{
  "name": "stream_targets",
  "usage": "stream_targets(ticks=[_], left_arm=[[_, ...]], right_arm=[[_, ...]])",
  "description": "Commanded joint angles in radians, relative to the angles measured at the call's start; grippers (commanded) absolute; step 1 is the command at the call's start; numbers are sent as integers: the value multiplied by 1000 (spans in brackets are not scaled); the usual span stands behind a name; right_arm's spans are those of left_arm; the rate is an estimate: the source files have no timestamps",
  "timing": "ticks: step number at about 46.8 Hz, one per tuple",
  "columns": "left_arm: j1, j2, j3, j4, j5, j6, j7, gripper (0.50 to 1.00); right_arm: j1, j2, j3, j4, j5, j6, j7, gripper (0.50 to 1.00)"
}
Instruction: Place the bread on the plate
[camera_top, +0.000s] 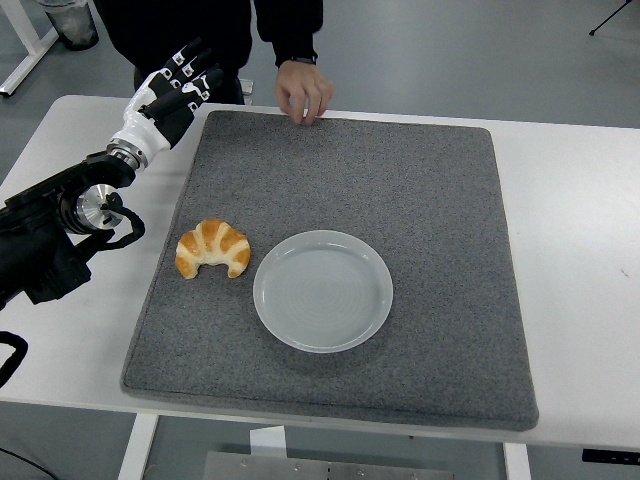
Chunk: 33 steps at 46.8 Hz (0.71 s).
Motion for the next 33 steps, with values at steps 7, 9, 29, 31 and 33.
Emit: stream_targets(ticks=[7, 9, 29, 31, 33], left_arm=[[-1, 0, 0, 0, 0, 0, 0, 992], [-1, 0, 0, 0, 0, 0, 0, 994], [-1, -5, -9, 0, -3, -32, 2, 992], [-1, 0, -11, 1, -3, -60, 2, 992], [0, 0, -11, 3, -3, -90, 2, 994]], right_arm=[[0, 0, 0, 0, 0, -1, 0, 952], [0, 0, 0, 0, 0, 1, 0, 952], [0, 0, 0, 0, 0, -1, 0, 952], [0, 0, 0, 0, 0, -1, 0, 952], [0, 0, 0, 0, 0, -1, 0, 952]])
